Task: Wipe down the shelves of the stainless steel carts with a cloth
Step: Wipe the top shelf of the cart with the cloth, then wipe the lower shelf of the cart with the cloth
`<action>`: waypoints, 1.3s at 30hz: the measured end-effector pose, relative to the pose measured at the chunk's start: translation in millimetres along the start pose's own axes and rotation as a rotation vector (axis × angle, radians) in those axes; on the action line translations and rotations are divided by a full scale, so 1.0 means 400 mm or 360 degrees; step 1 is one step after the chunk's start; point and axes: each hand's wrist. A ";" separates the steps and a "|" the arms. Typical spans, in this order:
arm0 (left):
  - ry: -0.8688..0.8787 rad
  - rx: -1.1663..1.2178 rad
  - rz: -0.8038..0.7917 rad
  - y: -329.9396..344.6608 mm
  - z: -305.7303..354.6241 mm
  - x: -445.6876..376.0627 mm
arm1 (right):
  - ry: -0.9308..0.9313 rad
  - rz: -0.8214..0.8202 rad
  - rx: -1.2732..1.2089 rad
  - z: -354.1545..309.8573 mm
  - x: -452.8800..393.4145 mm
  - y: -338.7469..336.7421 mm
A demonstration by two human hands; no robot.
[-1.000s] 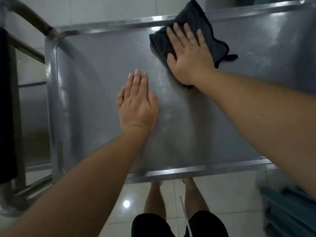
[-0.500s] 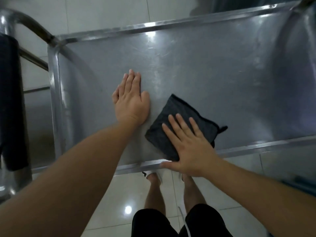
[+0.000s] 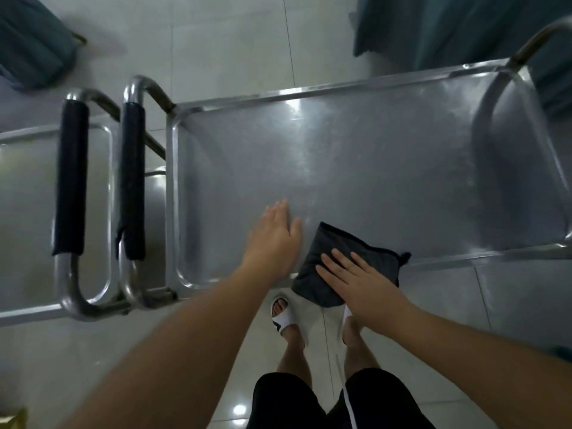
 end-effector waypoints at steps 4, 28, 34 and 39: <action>0.0043 -0.0176 -0.0150 0.000 -0.034 0.119 | 0.0085 -0.0169 0.0009 -0.028 0.000 -0.043; -0.0103 -0.0491 -0.0068 0.028 -0.059 0.634 | 0.0512 -0.0281 -0.0451 -0.319 0.318 -0.210; -0.0188 -0.0396 -0.0148 0.128 -0.057 0.811 | 0.0535 -0.0164 -0.0548 -0.368 0.471 -0.184; -0.0128 -0.0497 -0.0122 0.150 -0.086 0.890 | 0.0589 -0.0183 -0.0541 -0.427 0.536 -0.154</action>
Point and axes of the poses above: each hand's wrist, its own x-axis away from the middle knuckle, its own y-axis out of the palm, z = x × y, and after that the axes turned 4 degrees about y, right-handed
